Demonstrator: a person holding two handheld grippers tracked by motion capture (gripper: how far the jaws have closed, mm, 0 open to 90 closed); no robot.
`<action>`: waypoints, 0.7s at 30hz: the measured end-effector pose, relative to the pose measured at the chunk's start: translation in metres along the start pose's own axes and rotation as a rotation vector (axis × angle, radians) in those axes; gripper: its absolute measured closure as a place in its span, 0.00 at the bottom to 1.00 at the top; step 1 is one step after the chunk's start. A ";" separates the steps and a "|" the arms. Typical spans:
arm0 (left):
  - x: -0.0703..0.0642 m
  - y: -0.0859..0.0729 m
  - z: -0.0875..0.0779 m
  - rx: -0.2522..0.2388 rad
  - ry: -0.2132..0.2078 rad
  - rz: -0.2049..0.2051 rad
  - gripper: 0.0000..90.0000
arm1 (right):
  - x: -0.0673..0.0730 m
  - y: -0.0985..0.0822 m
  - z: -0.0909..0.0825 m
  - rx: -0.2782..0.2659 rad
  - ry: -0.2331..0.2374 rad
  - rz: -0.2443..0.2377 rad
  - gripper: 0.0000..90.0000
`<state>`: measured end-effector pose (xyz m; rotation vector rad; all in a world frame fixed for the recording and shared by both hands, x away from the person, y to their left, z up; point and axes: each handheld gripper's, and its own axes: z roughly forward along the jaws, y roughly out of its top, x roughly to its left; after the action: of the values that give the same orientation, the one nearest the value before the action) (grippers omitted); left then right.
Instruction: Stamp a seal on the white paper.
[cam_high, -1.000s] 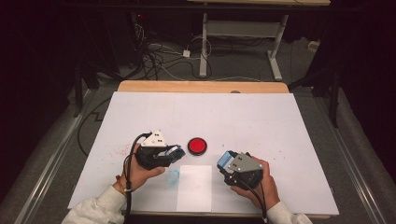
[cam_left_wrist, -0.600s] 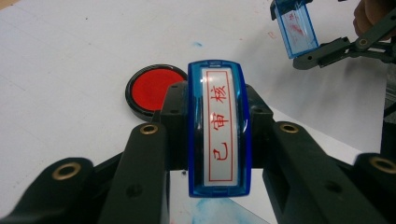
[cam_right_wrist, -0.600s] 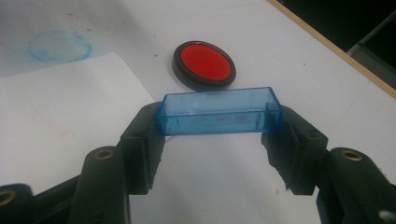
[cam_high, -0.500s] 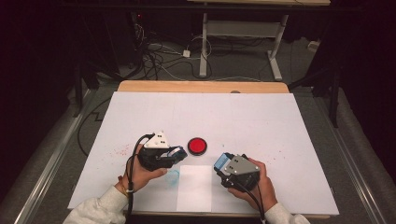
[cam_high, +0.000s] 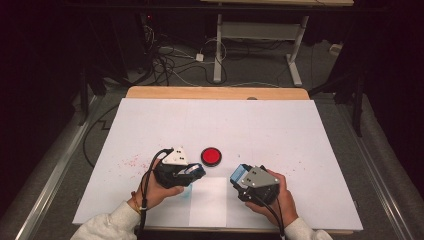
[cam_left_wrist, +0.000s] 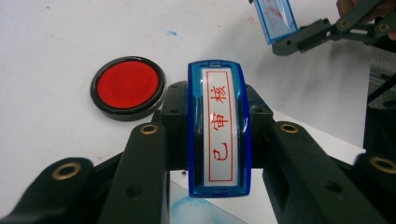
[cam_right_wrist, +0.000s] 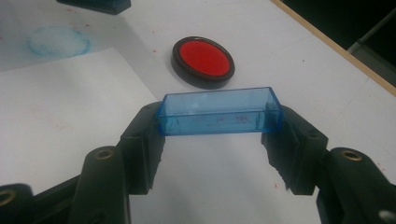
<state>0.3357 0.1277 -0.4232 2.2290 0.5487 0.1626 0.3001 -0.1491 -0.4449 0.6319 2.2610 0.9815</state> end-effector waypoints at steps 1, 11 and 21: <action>-0.001 0.000 0.000 0.002 -0.002 0.008 0.75 | 0.000 0.000 0.000 -0.001 -0.001 0.003 0.45; -0.010 0.002 0.005 0.022 -0.028 0.033 0.75 | -0.002 -0.002 -0.002 0.002 -0.004 0.004 0.45; -0.019 -0.002 0.013 0.058 -0.049 0.062 0.75 | -0.003 -0.003 -0.004 0.000 -0.005 0.007 0.45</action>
<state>0.3217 0.1112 -0.4320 2.3016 0.4639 0.1245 0.2994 -0.1545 -0.4440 0.6423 2.2557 0.9830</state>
